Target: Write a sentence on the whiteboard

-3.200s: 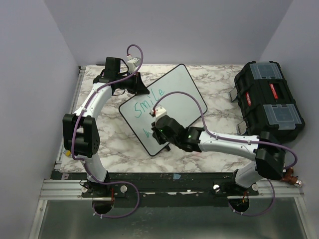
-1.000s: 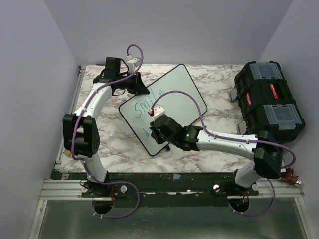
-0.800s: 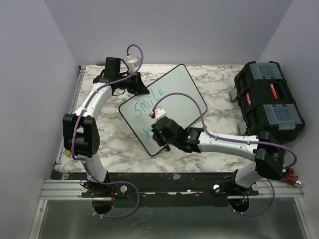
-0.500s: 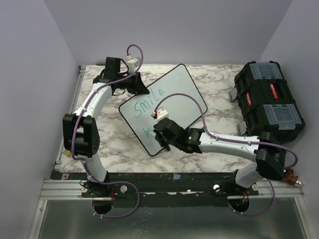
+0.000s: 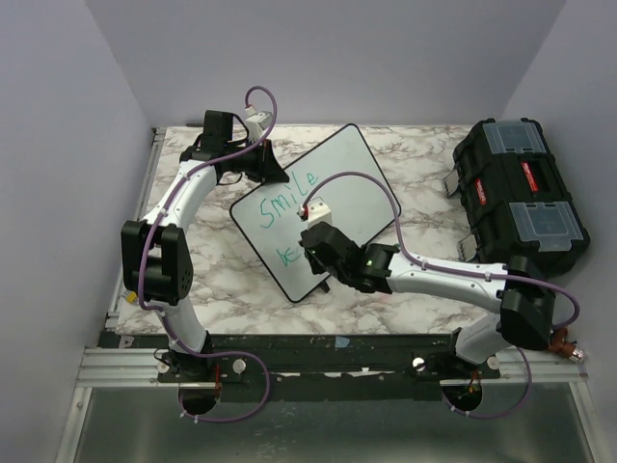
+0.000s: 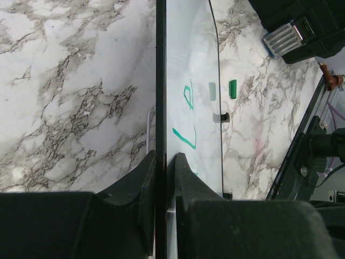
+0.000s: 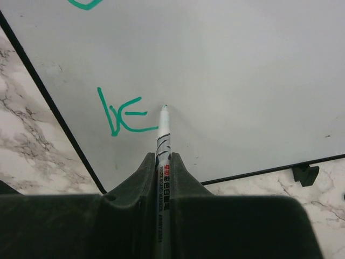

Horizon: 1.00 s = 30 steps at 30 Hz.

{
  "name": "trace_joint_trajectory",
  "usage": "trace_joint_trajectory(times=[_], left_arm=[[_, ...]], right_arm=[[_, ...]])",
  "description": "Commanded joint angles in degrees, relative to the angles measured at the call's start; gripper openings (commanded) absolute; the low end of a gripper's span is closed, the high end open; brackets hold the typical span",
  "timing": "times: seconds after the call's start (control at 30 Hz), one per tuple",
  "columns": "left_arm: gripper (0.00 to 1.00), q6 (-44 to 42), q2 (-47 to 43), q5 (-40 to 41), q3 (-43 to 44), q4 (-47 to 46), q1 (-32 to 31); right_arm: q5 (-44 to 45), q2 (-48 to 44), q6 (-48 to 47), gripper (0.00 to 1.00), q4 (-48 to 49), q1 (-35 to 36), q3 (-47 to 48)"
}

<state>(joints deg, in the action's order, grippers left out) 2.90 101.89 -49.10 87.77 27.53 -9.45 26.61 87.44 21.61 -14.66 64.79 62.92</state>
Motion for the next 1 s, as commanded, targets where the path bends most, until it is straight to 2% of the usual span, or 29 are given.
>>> trace_joint_trajectory(times=[0.0, 0.4, 0.97], left_arm=[[0.0, -6.32, 0.09, 2.37, 0.24, 0.24, -0.75], [0.0, -6.24, 0.26, 2.29, 0.3, 0.24, -0.78], [0.0, -6.28, 0.09, 2.36, 0.3, 0.24, -0.79]], right_arm=[[-1.09, -2.45, -1.41, 0.01, 4.09, -0.01, 0.66], [-6.04, -0.01, 0.75, 0.01, 5.82, 0.07, 0.58], [-2.18, 2.03, 2.29, 0.01, 4.2, 0.04, -0.15]])
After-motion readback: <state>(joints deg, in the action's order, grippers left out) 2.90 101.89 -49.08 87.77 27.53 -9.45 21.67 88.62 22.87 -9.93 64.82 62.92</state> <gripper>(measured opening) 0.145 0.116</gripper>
